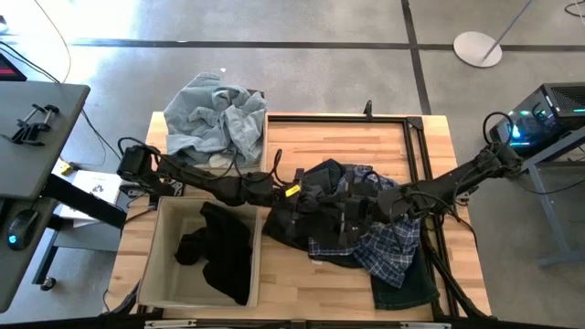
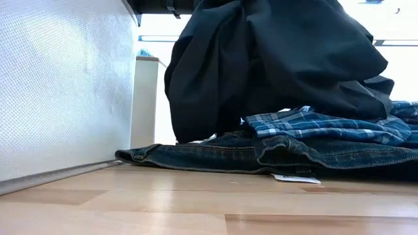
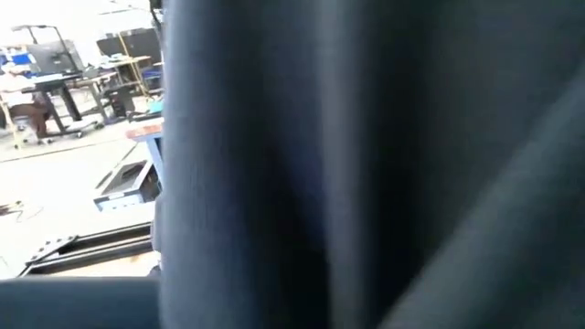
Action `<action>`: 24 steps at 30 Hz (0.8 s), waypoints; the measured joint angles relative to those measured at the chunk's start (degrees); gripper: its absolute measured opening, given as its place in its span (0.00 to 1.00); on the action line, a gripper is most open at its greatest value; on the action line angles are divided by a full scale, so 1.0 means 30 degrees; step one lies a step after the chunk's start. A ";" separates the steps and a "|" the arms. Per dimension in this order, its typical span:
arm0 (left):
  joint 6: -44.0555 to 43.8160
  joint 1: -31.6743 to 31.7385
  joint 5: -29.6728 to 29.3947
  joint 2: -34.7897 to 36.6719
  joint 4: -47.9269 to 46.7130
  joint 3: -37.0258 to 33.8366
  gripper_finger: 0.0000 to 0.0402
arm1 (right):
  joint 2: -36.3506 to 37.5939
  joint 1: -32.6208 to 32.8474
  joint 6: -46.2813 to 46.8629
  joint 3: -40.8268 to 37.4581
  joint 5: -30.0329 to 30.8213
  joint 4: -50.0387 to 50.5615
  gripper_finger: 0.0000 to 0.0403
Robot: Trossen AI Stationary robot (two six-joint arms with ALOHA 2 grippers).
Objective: Sort clothes
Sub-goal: Put the dark blue jeans into the bottom brown laundry organizer
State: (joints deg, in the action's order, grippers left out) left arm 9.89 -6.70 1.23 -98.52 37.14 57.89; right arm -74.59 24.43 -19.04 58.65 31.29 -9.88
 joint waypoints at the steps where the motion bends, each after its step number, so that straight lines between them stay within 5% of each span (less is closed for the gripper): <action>1: 0.0112 -0.0019 0.0010 0.0000 -0.0027 0.0000 0.29 | 0.0007 0.0000 0.0114 0.0000 0.0000 0.0068 0.05; 6: 0.0289 -0.0035 0.0145 0.0000 -0.0101 -0.0015 0.03 | 0.0034 -0.0124 0.0466 0.0036 0.1258 0.0294 0.14; 17: 0.0271 -0.0043 -0.0119 -0.0036 -0.0495 -0.0036 0.02 | 0.1024 0.0680 0.1744 0.0066 0.1960 0.2520 0.47; 24: 0.0249 -0.0043 -0.0655 -0.0029 -0.0683 -0.0036 0.02 | 0.4103 0.2590 0.2668 0.0066 0.1945 0.3679 0.54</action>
State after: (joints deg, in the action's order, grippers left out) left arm 10.63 -6.83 -0.73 -98.61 35.09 57.78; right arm -62.28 32.19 -11.04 58.85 37.12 1.16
